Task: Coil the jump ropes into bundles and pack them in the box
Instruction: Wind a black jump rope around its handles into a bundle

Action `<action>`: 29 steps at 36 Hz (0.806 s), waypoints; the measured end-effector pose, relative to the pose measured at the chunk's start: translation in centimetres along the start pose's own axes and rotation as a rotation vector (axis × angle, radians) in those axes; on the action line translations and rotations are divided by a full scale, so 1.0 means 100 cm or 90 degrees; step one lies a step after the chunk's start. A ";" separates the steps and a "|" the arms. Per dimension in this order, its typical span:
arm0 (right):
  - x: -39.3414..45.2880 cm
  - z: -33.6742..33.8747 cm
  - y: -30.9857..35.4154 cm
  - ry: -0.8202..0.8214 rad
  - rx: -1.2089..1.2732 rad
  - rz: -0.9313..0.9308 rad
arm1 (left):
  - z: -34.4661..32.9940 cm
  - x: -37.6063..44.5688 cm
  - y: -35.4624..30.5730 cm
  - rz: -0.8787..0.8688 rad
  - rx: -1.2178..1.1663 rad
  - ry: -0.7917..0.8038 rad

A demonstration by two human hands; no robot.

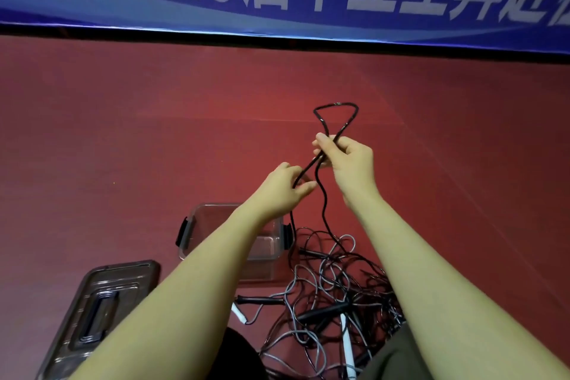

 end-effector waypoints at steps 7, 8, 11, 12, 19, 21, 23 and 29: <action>-0.001 0.003 0.004 -0.032 0.102 -0.062 | 0.001 -0.003 -0.006 -0.054 -0.197 0.033; -0.001 0.004 0.003 -0.034 0.107 -0.069 | 0.001 -0.004 -0.007 -0.048 -0.222 0.040; 0.001 0.006 0.001 -0.024 0.122 -0.081 | 0.000 -0.001 -0.006 -0.018 -0.221 0.023; 0.001 0.007 -0.001 -0.010 0.112 -0.081 | 0.000 0.001 -0.006 -0.009 -0.210 0.003; -0.005 0.008 -0.019 0.305 -0.247 -0.112 | 0.012 0.011 0.000 0.035 -0.264 -0.125; -0.011 0.006 -0.022 0.409 -0.357 -0.088 | 0.017 0.012 -0.002 0.033 -0.269 -0.150; -0.016 0.001 -0.028 0.448 -0.415 -0.065 | 0.020 0.013 -0.005 0.029 -0.278 -0.168; -0.013 -0.005 -0.028 0.327 -0.323 -0.078 | 0.020 0.012 -0.014 0.042 -0.345 -0.112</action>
Point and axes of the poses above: each hand's wrist, its own x-axis towards the middle knuckle, its own z-axis out of the back of the hand, y = z × x, the point moved 2 cm from there along x, towards the middle knuckle, and after that the axes turned 6 degrees about z, right-handed, at the moved point
